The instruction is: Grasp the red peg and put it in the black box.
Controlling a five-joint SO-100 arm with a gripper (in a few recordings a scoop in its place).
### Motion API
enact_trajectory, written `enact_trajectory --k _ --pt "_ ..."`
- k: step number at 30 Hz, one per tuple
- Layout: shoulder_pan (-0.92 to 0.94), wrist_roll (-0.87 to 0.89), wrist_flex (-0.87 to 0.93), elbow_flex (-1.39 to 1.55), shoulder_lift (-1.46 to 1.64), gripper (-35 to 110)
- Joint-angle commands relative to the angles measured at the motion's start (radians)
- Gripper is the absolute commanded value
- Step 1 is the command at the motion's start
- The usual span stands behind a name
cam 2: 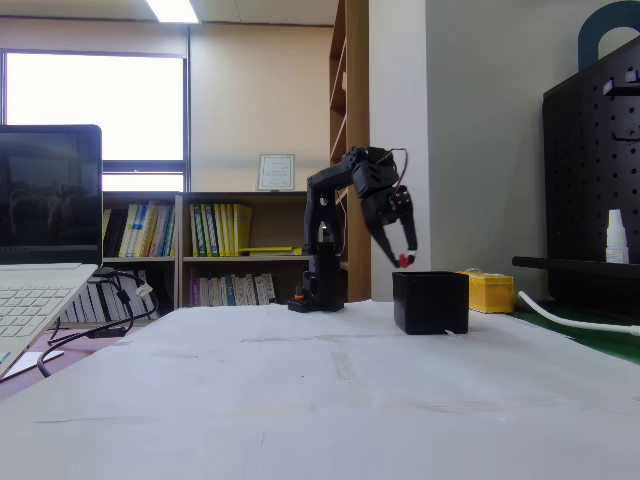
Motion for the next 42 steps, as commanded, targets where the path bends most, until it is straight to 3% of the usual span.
enact_trajectory --k 1,9,18,24,28,36,39,40,42 --pt "-0.097 0.046 0.106 0.152 0.009 0" --pt "-0.213 0.167 0.195 0.153 0.075 0" --pt "-0.238 0.186 0.118 0.077 0.095 1" --pt "-0.232 0.179 0.120 0.067 0.094 40" --pt "-0.229 0.176 0.123 0.072 0.094 54" --pt "-0.207 0.156 0.132 0.061 0.072 52" --pt "-0.166 0.132 0.124 0.054 0.014 8" --pt "-0.146 0.118 0.127 0.054 -0.008 0" --pt "-0.107 0.058 0.146 0.055 -0.051 0"
